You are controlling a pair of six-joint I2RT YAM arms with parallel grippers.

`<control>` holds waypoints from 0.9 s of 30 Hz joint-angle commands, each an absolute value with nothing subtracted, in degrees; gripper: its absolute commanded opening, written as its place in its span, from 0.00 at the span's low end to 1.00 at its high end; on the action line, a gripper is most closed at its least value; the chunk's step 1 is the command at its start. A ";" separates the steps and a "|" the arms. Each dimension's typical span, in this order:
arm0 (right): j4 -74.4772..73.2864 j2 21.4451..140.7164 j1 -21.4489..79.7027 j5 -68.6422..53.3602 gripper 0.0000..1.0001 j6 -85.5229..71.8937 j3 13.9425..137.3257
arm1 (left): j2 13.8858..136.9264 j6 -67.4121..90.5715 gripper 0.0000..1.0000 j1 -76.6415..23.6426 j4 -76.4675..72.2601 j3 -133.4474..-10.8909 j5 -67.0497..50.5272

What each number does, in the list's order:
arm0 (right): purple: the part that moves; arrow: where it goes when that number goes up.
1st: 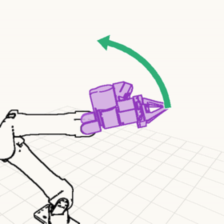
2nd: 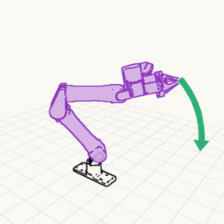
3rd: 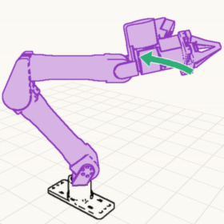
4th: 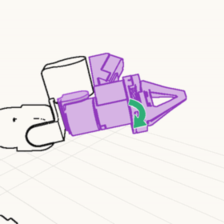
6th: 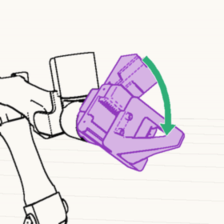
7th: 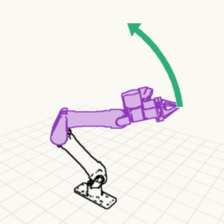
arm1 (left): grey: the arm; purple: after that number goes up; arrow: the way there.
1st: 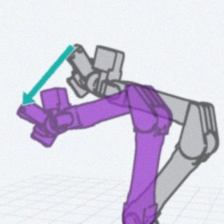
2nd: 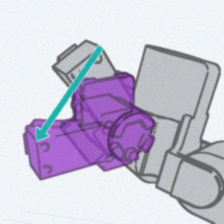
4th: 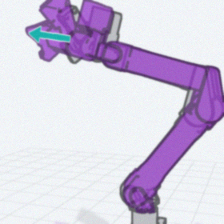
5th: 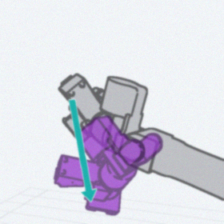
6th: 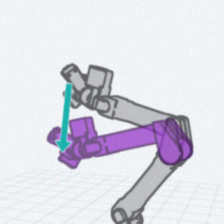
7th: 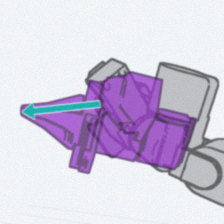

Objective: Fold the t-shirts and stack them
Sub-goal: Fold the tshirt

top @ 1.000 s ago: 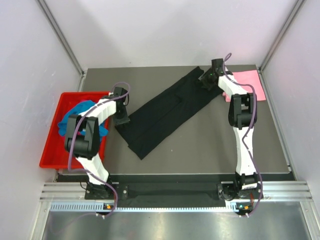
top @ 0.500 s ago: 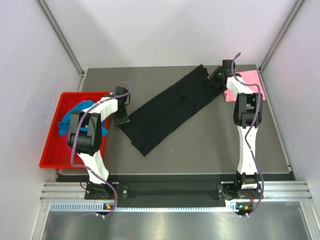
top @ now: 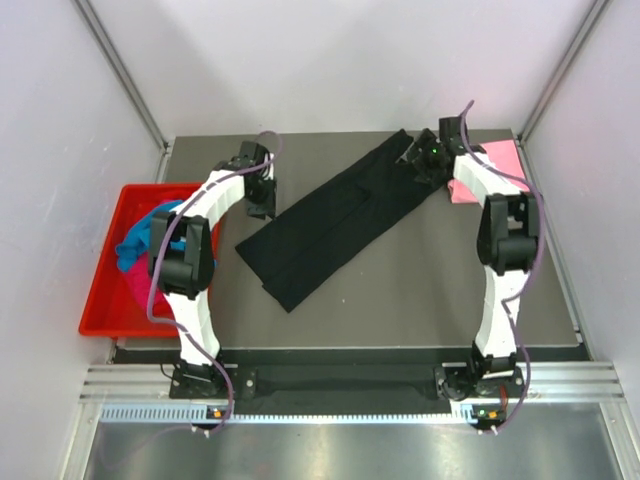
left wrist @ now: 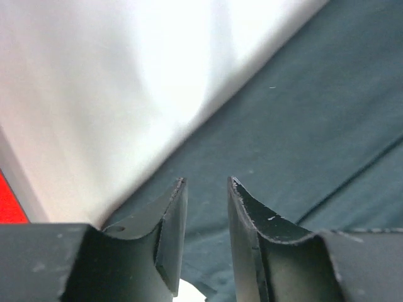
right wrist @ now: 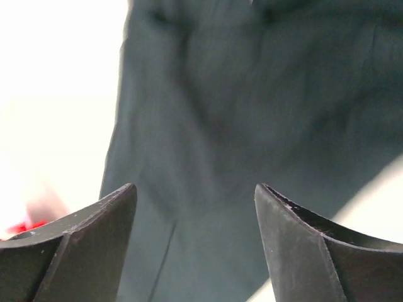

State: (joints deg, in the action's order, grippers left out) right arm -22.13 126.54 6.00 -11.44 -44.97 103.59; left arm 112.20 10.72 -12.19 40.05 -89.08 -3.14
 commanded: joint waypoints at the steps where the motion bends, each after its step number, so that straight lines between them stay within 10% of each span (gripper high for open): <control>1: -22.41 114.45 7.99 -10.89 0.77 -42.72 95.23 | 114.43 7.21 0.37 -11.60 42.53 -90.62 -0.53; 11: -10.64 100.64 15.99 -13.97 0.76 -47.90 68.48 | 117.33 10.11 0.36 -10.46 48.07 -87.46 8.44; 27: -12.39 96.42 16.35 -12.92 0.76 -44.65 66.27 | 114.70 12.66 0.35 -6.24 49.21 -82.18 12.64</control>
